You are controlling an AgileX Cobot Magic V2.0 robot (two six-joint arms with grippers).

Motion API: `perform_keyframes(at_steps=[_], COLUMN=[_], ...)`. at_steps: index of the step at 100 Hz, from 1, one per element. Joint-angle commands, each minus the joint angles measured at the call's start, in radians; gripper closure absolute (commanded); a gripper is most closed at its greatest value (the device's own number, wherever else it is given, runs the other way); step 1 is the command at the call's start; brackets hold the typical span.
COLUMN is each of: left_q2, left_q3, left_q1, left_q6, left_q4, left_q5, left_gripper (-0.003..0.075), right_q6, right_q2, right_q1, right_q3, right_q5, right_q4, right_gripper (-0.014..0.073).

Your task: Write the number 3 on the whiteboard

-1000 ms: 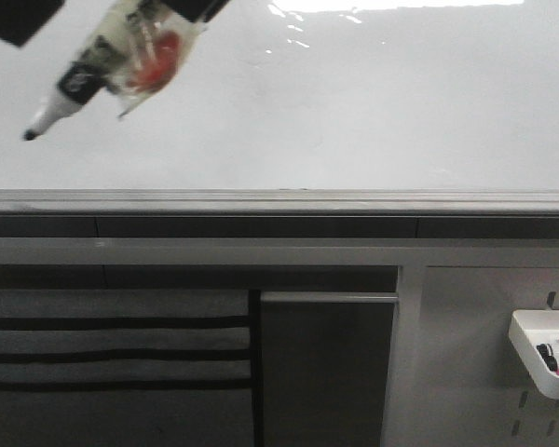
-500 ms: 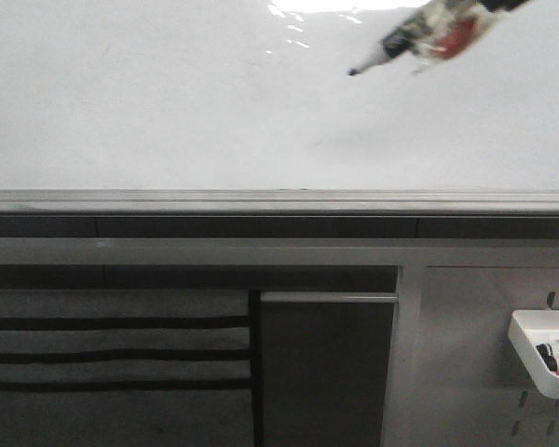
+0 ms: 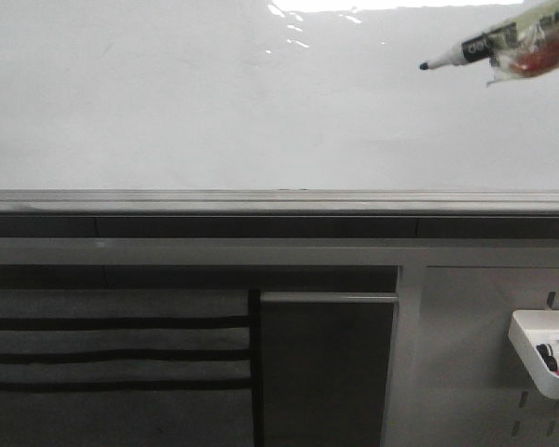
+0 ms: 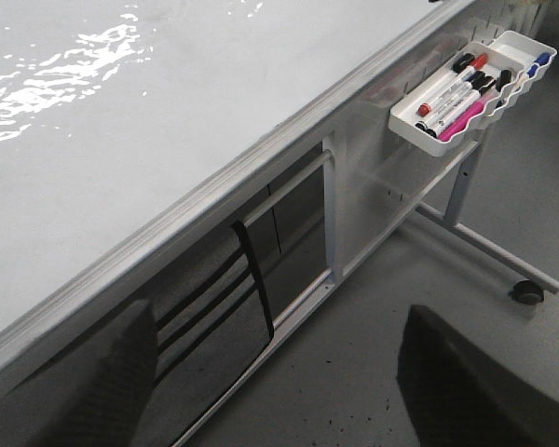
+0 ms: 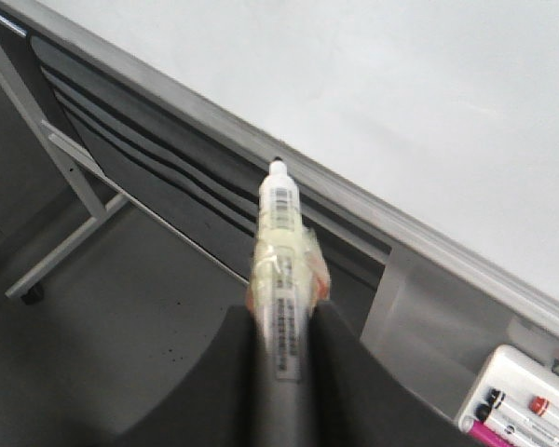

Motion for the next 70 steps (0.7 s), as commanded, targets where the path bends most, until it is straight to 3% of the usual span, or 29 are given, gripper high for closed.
perform_keyframes(at_steps=[1, 42, 70], left_q2=[0.004, 0.004, 0.004], left_q3=[-0.027, -0.027, -0.027], left_q1=[-0.003, -0.003, -0.003], left_q6=[-0.013, -0.013, -0.013], left_q4=[-0.018, -0.018, -0.018], left_q5=[-0.050, -0.051, -0.051], left_gripper=[0.0218, 0.0218, 0.0218], right_q6=[0.002, 0.002, 0.002], right_q2=[0.048, 0.504, 0.712], right_q1=[-0.004, -0.004, -0.004], right_q3=[-0.098, -0.606, -0.783], right_q5=[-0.066, 0.235, 0.261], right_q4=[0.037, 0.031, 0.019], right_gripper=[0.0599, 0.0599, 0.0599])
